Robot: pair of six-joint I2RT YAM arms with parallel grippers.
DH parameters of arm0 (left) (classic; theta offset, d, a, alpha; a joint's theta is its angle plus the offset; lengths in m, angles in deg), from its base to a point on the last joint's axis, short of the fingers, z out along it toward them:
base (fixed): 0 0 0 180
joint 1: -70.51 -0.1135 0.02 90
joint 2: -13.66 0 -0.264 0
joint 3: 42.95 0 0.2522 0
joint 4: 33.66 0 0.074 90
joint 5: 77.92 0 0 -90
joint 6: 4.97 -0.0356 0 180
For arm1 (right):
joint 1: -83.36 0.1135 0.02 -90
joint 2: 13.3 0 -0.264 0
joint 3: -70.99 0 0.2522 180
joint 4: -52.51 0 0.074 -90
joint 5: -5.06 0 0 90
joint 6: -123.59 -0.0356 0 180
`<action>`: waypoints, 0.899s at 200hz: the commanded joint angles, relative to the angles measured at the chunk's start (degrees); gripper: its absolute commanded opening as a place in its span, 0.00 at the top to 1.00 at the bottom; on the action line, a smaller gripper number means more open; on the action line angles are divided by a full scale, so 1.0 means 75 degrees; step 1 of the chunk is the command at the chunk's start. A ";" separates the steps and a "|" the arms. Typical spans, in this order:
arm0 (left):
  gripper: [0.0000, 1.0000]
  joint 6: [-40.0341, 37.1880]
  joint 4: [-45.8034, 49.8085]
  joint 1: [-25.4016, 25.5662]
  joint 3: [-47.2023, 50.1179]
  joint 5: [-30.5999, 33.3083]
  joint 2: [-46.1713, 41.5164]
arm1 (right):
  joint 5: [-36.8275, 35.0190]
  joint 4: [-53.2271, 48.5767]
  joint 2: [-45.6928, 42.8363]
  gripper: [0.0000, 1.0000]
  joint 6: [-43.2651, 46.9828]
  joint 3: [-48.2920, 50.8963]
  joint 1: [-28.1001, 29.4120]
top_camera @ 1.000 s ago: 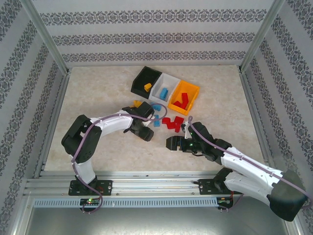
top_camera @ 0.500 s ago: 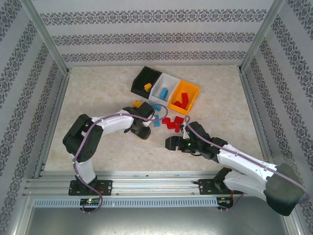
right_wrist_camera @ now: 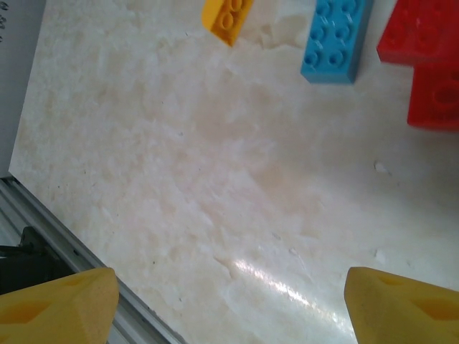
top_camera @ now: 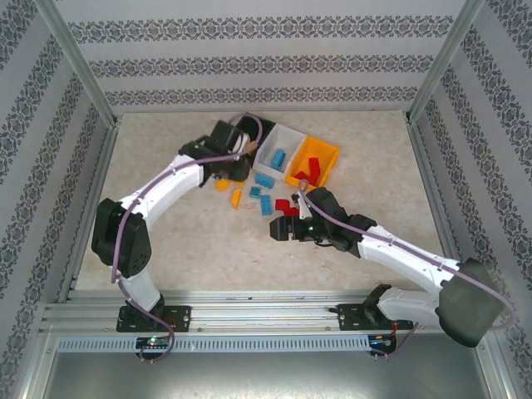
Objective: Sort the legos into containers by color
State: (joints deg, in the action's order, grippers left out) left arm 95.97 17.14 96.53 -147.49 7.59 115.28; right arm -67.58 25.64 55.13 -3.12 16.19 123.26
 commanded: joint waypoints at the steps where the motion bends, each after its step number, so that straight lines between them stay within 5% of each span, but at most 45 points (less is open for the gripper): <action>1: 0.73 -0.0123 0.0163 -0.0189 -0.1098 0.0289 0.0859 | 0.0029 -0.0112 0.0378 0.18 0.0477 -0.0406 -0.0078; 105: 0.71 -0.0779 0.0006 -0.0467 -0.5252 0.0992 0.4737 | 0.0350 -0.0121 0.1090 0.18 0.0663 -0.0922 -0.0205; 180: 0.45 -0.0767 0.0399 -0.0492 -0.5845 0.0843 0.5064 | 0.0392 0.0022 0.1225 0.15 0.0466 -0.0845 -0.0236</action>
State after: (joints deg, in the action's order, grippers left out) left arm 91.03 17.06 93.37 -189.68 14.02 153.66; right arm -65.89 25.10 63.78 0.81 9.72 122.08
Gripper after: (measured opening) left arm 0.519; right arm 0.849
